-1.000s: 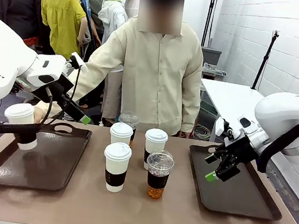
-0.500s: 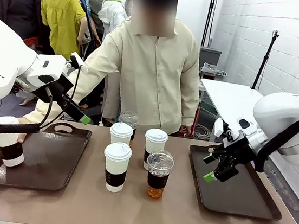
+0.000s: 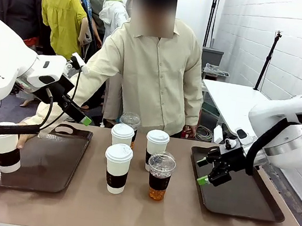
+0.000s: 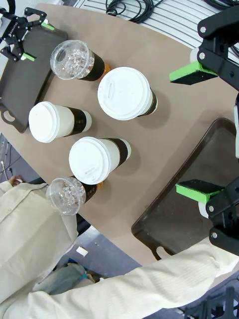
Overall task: Distribute the coffee onto the tray.
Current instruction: Pick up one iced Americano and place it on the right Handle tray.
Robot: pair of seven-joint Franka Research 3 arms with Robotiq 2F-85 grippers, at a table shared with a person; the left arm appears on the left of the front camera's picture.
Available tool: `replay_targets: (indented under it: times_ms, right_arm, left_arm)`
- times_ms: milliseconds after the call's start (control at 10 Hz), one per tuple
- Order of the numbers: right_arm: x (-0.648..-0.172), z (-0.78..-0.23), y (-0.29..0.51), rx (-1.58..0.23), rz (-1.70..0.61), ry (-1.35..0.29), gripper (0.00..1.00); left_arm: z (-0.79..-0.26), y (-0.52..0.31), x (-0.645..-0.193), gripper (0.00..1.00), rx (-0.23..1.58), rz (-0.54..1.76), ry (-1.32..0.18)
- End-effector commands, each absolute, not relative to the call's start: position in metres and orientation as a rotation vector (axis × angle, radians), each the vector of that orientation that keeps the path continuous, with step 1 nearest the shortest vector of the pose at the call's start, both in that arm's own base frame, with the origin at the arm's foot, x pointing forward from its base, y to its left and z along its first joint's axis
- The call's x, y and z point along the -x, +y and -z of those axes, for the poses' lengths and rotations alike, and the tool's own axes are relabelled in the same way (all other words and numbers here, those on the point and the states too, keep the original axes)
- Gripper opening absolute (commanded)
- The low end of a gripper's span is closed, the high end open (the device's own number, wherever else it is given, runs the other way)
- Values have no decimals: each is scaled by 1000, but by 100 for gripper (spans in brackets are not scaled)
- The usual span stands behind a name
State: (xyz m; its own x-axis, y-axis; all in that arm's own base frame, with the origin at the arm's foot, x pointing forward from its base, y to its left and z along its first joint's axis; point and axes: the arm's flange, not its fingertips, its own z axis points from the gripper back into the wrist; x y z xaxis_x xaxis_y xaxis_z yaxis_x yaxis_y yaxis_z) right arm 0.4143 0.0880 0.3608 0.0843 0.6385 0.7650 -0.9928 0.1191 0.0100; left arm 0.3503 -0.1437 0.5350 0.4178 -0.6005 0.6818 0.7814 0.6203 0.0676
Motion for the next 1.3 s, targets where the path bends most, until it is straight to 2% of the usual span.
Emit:
replay_targets:
  times_ms: [0,500,900,1200]
  right_arm:
    - [-431,-336,90,-700,-1344,-769,100]
    - [-447,-284,101,-845,-1320,-923,100]
    - [-449,-269,114,-992,-1288,-912,100]
    - [-443,-274,115,-944,-1303,-898,100]
  left_arm:
    - [-534,-144,-349,100,282,879,-721]
    - [-534,-144,-349,100,282,879,-721]
    - [-534,-144,-349,100,282,879,-721]
    - [-534,-144,-349,100,282,879,-721]
